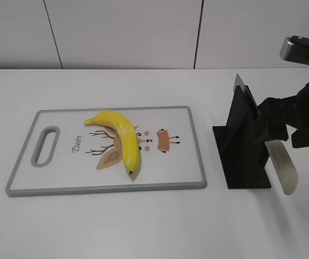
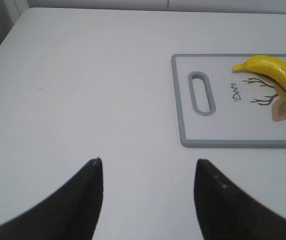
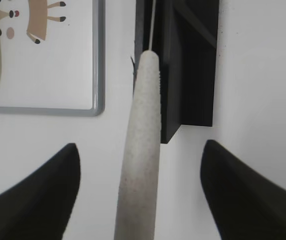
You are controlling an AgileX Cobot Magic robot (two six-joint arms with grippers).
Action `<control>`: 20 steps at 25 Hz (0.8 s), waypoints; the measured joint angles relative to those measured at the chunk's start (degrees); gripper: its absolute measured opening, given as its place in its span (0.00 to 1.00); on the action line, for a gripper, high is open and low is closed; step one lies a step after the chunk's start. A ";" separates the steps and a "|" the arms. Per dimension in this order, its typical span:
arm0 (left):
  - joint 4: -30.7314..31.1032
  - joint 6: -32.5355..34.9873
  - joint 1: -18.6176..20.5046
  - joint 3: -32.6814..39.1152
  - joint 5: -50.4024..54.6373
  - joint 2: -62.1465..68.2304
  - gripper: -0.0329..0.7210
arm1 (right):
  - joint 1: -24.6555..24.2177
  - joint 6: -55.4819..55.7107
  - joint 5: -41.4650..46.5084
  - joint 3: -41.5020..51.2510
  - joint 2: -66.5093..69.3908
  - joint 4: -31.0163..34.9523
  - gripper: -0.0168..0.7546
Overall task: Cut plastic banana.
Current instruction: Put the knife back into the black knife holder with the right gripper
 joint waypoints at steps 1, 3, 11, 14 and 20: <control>0.00 0.00 0.00 0.00 0.00 0.00 0.76 | 0.00 -0.16 0.00 0.00 0.00 0.21 0.82; 0.00 0.00 0.00 0.00 0.00 0.00 0.76 | 0.00 -0.70 0.06 0.00 0.00 0.26 0.85; 0.05 0.00 0.00 0.00 0.00 0.00 0.74 | 0.00 -5.20 1.53 -3.76 -3.48 0.65 0.86; 0.05 0.00 0.00 0.00 0.00 0.00 0.73 | 0.00 -8.54 3.96 -5.97 -7.70 0.84 0.86; 0.11 0.00 0.00 0.00 0.00 0.00 0.73 | 0.00 -17.34 8.29 -6.69 -18.10 1.01 0.85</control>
